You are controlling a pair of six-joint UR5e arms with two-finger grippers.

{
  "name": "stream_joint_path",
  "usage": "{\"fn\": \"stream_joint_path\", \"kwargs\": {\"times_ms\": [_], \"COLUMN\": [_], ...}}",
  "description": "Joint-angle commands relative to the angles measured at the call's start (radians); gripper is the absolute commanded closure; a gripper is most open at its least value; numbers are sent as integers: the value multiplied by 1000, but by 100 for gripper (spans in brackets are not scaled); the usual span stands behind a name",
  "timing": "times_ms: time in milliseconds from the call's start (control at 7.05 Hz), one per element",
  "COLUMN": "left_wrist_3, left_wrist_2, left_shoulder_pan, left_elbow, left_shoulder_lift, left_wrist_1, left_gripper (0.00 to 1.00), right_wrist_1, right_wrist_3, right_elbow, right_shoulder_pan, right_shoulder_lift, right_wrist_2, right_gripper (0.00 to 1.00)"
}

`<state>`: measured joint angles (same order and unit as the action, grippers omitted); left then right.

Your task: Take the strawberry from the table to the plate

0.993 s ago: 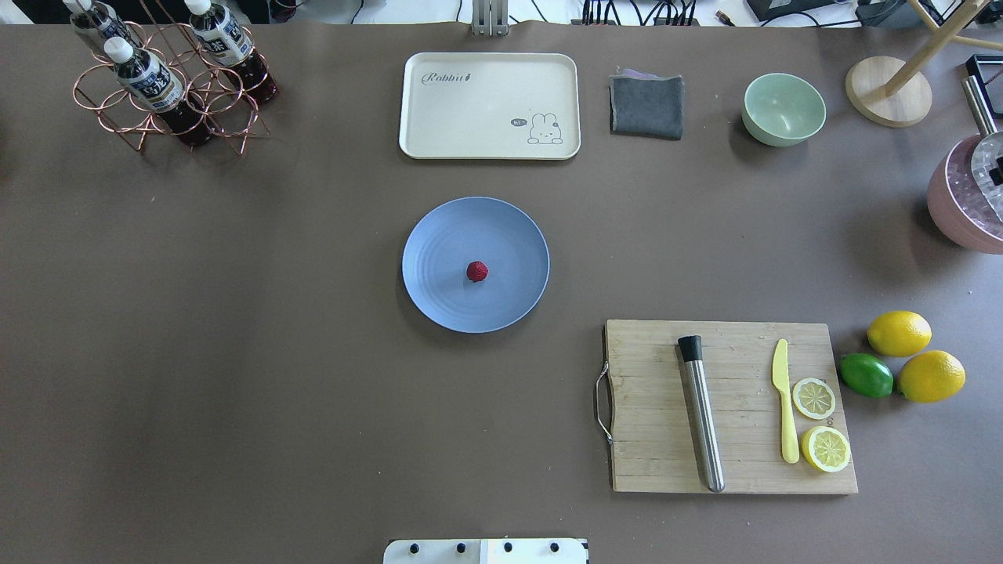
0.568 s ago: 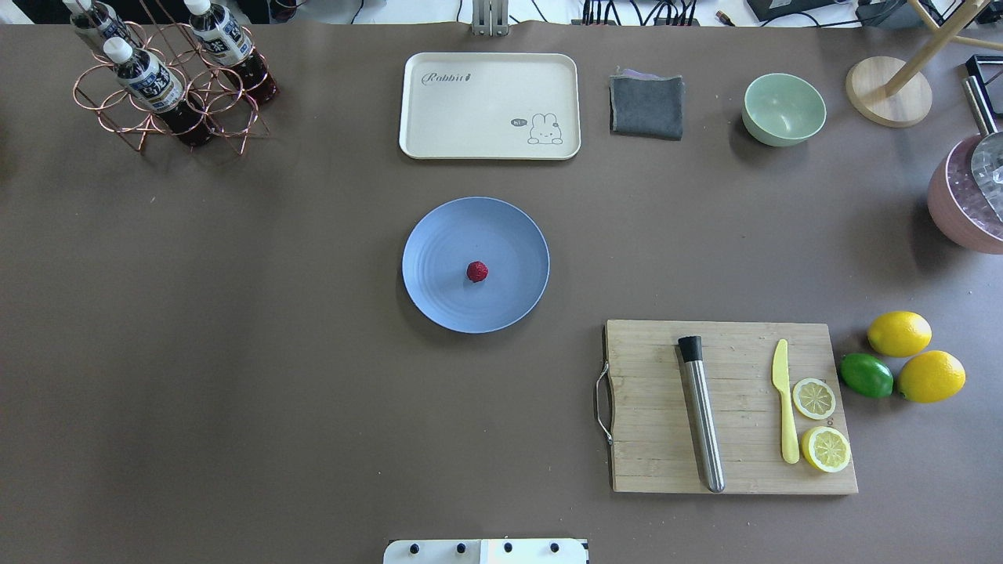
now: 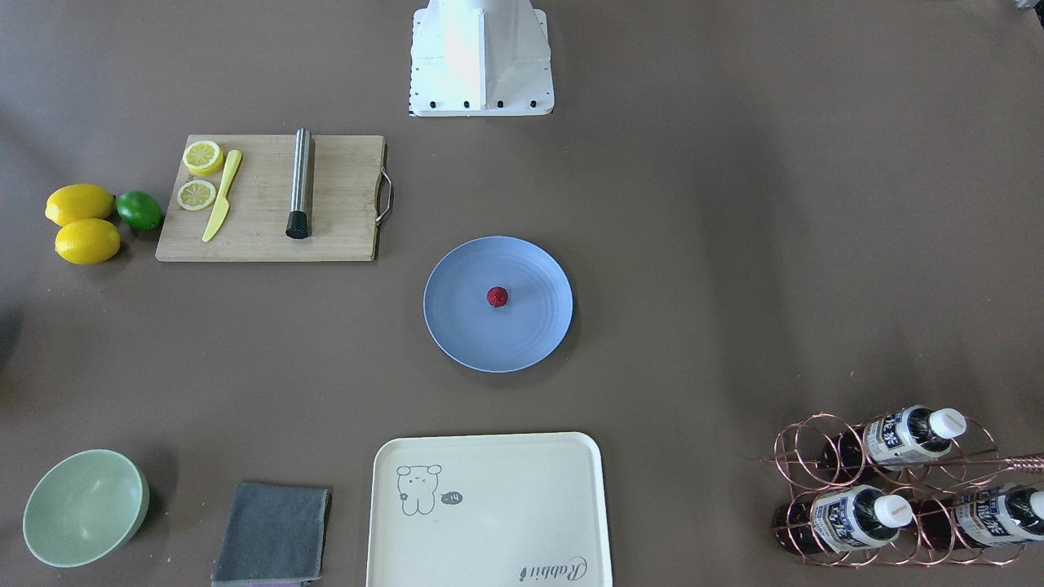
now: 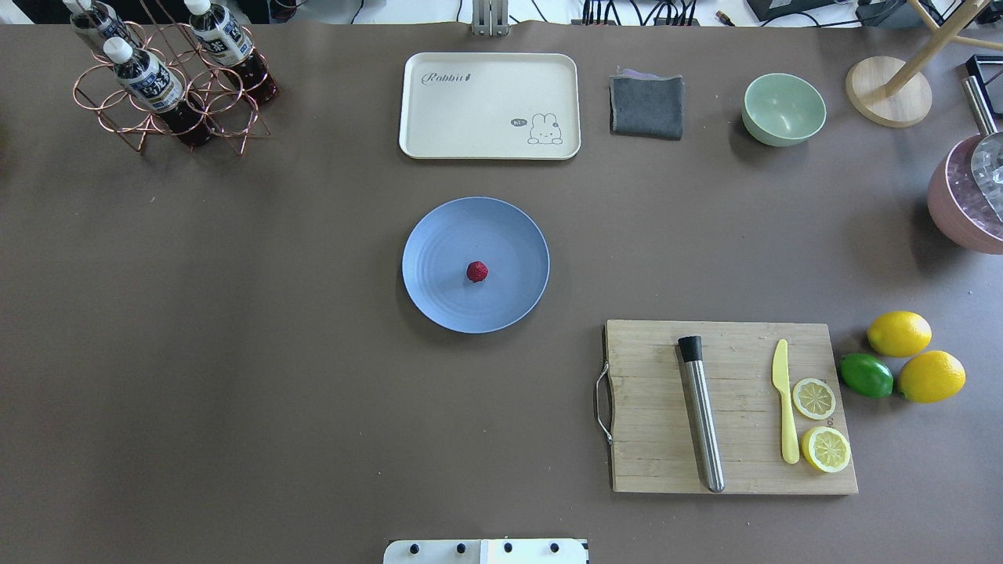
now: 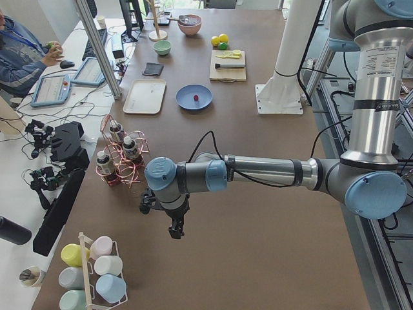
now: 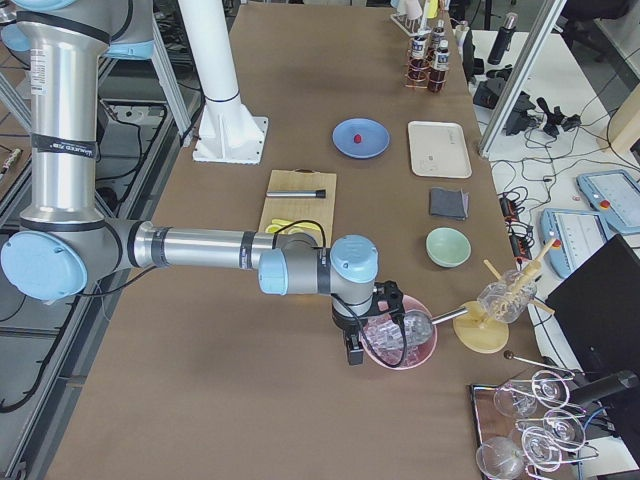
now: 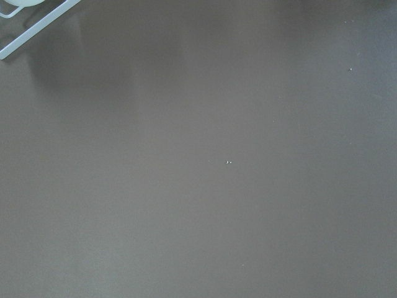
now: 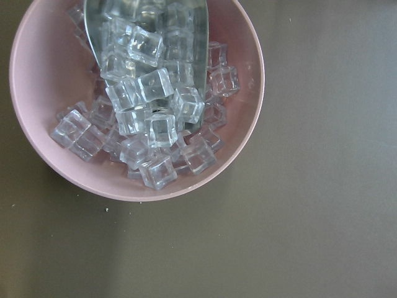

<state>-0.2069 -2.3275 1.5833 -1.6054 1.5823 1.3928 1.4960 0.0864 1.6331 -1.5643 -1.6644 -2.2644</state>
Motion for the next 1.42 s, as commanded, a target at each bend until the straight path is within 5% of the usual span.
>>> {"fn": "stream_joint_path", "kwargs": {"times_ms": [0,1277], "left_wrist_3": [0,0], "left_wrist_2": [-1,-3], "left_shoulder_pan": [1,76], "left_elbow": [-1,-1], "left_shoulder_lift": [-4,-38], "left_wrist_1": [0,8], "left_gripper": [2,2], "right_wrist_1": [-3,-5], "right_wrist_3": [-166,-163], "right_elbow": [-25,-24], "right_shoulder_pan": [0,1], "right_shoulder_lift": [3,2], "right_wrist_2": [-70,-69], "right_gripper": [0,0]}}
